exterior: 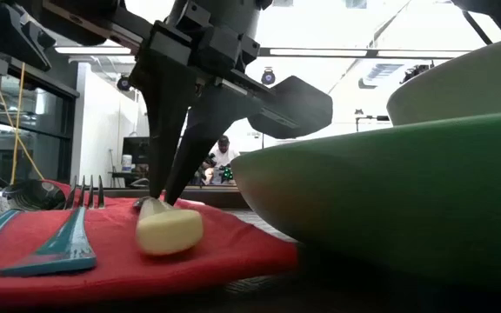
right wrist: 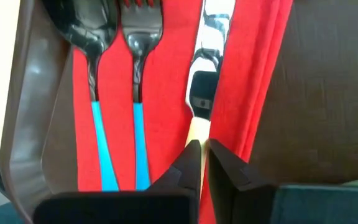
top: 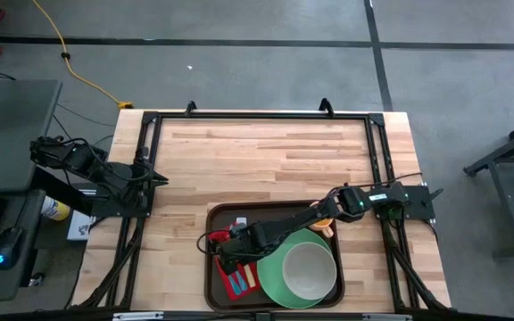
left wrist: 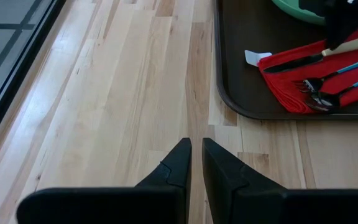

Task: Set up tray
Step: Adjust the yellow knife on the red napkin

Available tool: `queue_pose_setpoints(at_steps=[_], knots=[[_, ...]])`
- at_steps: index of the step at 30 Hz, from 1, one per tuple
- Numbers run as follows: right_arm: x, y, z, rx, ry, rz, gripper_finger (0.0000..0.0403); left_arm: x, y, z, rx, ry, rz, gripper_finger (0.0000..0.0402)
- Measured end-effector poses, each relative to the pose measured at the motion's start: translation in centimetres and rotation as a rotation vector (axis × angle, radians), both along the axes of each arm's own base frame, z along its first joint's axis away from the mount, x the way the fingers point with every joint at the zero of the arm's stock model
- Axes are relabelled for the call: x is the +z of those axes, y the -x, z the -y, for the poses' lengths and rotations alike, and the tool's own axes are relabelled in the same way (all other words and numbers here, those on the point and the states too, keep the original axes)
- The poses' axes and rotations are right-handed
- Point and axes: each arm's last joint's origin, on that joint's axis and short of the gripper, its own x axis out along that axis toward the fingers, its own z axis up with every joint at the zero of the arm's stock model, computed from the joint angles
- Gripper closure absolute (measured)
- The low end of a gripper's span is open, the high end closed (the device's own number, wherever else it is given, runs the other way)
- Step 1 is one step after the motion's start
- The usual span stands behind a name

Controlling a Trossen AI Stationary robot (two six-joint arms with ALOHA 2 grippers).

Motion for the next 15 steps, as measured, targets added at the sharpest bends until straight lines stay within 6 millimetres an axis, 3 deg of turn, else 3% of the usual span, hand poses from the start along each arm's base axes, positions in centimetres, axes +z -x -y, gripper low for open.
queue_pose_setpoints(at_steps=[10,15], knots=[[0.01,-0.36,0.94,-0.018,0.006,0.005,0.0402,0.00,0.00,0.00,0.000,0.000,0.000,0.0334],[0.07,-0.32,0.44,0.003,-0.019,0.011,0.0401,0.00,0.00,0.01,-0.003,0.003,-0.002,0.0334]])
